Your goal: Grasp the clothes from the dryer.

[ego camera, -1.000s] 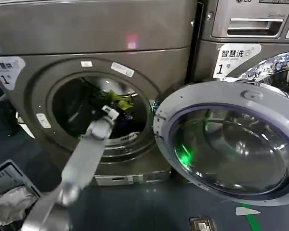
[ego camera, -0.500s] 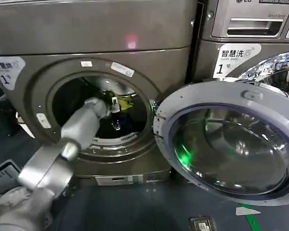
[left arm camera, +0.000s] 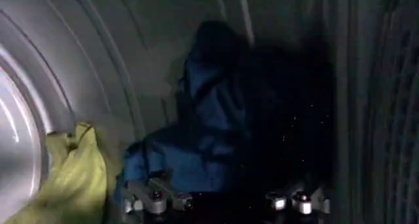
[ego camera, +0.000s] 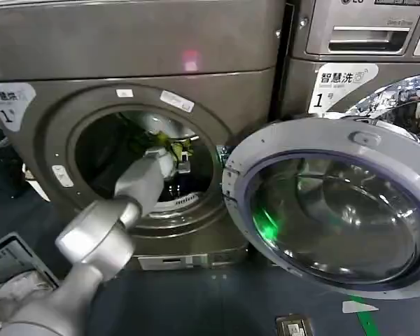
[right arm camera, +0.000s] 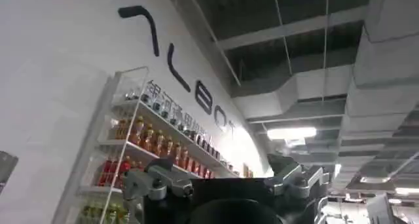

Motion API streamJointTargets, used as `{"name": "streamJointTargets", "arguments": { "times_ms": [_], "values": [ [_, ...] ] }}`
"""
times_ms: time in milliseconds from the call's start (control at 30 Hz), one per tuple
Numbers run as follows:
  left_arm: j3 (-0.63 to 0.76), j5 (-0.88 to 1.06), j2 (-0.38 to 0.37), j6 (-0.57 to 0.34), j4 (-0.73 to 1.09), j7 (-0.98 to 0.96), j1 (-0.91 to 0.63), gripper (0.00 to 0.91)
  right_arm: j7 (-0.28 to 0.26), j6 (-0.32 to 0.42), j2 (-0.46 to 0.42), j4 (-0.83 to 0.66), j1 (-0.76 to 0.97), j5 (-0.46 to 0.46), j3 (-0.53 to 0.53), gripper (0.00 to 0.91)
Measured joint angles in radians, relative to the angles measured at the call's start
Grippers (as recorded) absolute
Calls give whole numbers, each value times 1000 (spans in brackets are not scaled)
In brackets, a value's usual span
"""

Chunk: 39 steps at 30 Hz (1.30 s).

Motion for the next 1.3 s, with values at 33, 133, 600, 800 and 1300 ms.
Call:
{"name": "streamJointTargets", "arguments": {
  "times_ms": [33, 133, 600, 800, 1300],
  "values": [
    [-2, -5, 0, 8, 0, -12, 3, 907, 0, 1, 2, 1, 0, 0, -1, 907],
    [-15, -14, 0, 36, -12, -49, 21, 865, 0, 1, 2, 6, -4, 2, 1, 907],
    [-38, -2, 0, 73, -23, -129, 46, 0, -1, 9, 20, 8, -12, 7, 8, 907],
    [-76, 8, 0, 87, -44, -163, 56, 0, 0, 10, 25, 8, -11, 8, 10, 907],
    [-365, -76, 0, 213, -282, -386, 180, 0, 7, 13, 27, 18, 2, 4, -1, 907]
  ]
}}
